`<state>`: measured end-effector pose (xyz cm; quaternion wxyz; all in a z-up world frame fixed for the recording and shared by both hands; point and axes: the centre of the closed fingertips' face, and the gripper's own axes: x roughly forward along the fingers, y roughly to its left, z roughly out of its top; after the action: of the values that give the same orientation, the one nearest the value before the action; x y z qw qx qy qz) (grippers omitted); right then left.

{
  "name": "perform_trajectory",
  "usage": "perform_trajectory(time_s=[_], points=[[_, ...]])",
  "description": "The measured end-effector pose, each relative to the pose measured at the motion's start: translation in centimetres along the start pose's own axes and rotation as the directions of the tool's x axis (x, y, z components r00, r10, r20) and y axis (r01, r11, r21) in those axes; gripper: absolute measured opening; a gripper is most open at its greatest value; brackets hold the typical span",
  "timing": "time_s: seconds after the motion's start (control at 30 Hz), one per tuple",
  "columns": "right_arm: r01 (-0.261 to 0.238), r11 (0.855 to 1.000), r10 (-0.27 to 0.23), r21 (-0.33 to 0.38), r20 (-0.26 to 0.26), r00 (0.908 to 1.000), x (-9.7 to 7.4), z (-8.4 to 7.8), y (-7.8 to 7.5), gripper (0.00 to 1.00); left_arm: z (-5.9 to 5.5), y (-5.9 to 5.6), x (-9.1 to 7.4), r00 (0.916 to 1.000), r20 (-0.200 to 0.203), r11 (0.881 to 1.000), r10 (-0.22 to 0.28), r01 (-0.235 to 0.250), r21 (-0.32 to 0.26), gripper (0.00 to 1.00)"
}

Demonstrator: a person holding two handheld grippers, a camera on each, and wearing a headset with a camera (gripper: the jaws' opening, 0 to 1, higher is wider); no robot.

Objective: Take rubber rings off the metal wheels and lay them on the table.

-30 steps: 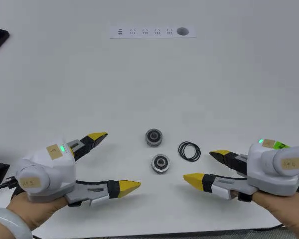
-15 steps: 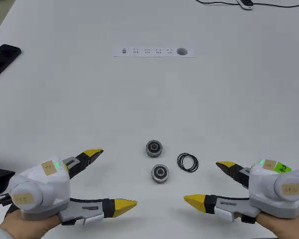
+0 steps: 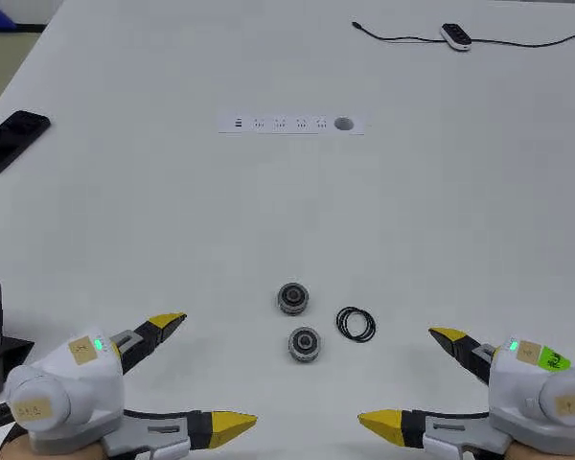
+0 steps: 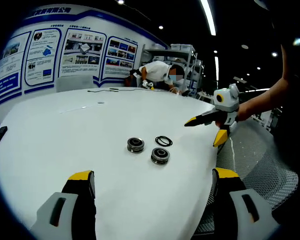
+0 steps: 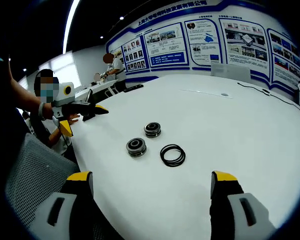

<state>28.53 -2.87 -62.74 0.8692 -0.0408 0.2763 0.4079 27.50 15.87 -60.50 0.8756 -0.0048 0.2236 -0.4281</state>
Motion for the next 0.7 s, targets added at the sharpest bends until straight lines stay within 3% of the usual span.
perform_trajectory(time_s=[0.17, 0.7], points=[[0.011, 0.999, -0.010, -0.043, 0.031, 0.9995, -0.09, 0.69, 0.06, 0.99, -0.18, 0.16, -0.35, 0.9999, -0.001, 1.000, 0.015, -0.015, 0.000, 1.00], [0.022, 0.999, -0.022, -0.034, 0.022, 0.9995, 0.17, 0.90, -0.36, 0.99, -0.27, 0.86, -0.77, 0.9993, 0.004, 0.999, 0.037, -0.037, 0.012, 0.98]])
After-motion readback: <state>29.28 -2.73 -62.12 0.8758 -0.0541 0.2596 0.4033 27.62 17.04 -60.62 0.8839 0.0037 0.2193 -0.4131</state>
